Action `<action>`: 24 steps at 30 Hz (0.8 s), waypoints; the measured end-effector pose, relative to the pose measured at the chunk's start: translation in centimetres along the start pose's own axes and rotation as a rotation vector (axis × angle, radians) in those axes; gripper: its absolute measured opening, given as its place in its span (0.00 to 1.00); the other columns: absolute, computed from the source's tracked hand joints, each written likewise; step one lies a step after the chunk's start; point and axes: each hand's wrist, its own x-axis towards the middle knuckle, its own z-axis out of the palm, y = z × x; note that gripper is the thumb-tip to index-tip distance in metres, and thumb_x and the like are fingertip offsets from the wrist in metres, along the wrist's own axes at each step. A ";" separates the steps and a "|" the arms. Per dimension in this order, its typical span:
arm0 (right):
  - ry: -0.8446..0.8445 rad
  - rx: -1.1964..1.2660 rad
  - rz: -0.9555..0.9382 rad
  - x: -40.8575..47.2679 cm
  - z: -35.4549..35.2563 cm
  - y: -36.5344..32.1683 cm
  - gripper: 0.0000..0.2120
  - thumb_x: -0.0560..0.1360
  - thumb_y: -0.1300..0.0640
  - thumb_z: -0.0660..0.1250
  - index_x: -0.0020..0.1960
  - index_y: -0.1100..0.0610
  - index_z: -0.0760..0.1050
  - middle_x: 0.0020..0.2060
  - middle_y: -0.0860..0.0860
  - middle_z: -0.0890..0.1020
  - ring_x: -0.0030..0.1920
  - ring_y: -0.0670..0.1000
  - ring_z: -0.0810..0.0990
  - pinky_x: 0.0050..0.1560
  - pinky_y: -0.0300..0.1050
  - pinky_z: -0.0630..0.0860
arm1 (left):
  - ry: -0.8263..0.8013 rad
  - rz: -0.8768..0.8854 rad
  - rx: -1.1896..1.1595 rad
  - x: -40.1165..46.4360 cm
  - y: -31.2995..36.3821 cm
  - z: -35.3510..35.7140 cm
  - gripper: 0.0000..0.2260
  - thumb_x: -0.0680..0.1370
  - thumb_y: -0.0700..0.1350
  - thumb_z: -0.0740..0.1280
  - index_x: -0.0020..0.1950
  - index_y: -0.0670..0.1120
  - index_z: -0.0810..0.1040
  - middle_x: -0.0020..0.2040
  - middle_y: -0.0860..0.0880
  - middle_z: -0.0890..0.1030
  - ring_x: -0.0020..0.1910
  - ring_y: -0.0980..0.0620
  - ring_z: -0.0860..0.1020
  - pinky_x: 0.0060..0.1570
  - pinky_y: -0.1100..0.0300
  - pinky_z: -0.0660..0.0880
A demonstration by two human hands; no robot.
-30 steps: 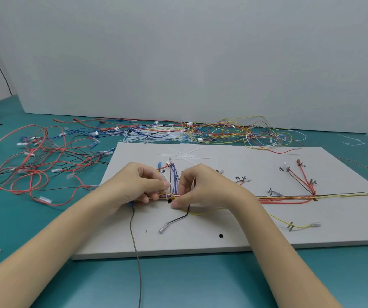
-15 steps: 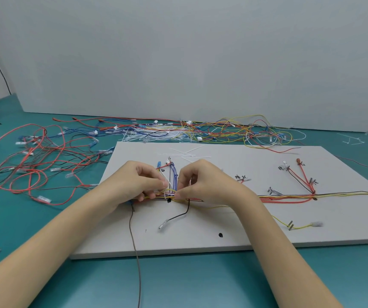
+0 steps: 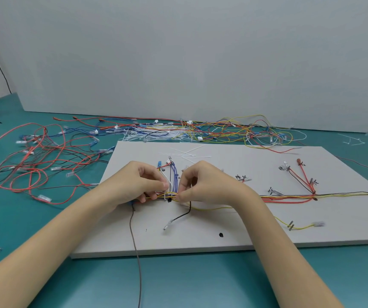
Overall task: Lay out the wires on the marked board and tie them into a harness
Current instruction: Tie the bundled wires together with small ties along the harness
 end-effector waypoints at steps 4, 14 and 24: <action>0.026 0.021 -0.022 0.0 0.0 -0.1 0.05 0.66 0.58 0.77 0.34 0.56 0.82 0.26 0.47 0.81 0.27 0.42 0.75 0.30 0.35 0.71 | -0.010 0.000 -0.009 0.0 -0.1 -0.1 0.02 0.74 0.40 0.73 0.41 0.44 0.83 0.31 0.51 0.80 0.27 0.57 0.75 0.22 0.67 0.68; -0.023 0.021 0.005 -0.2 0.8 -0.8 0.07 0.66 0.59 0.79 0.35 0.54 0.81 0.25 0.46 0.81 0.25 0.40 0.76 0.27 0.28 0.67 | -0.028 -0.001 -0.001 0.1 0.0 0.0 0.03 0.75 0.40 0.72 0.41 0.44 0.82 0.31 0.51 0.80 0.27 0.58 0.75 0.23 0.67 0.68; 0.227 0.118 -0.039 0.7 1.7 -0.8 0.08 0.75 0.55 0.71 0.41 0.60 0.81 0.33 0.55 0.83 0.31 0.46 0.75 0.33 0.39 0.70 | -0.033 -0.007 -0.006 0.0 0.0 -0.1 0.04 0.74 0.39 0.73 0.45 0.39 0.81 0.34 0.48 0.79 0.28 0.58 0.74 0.23 0.68 0.68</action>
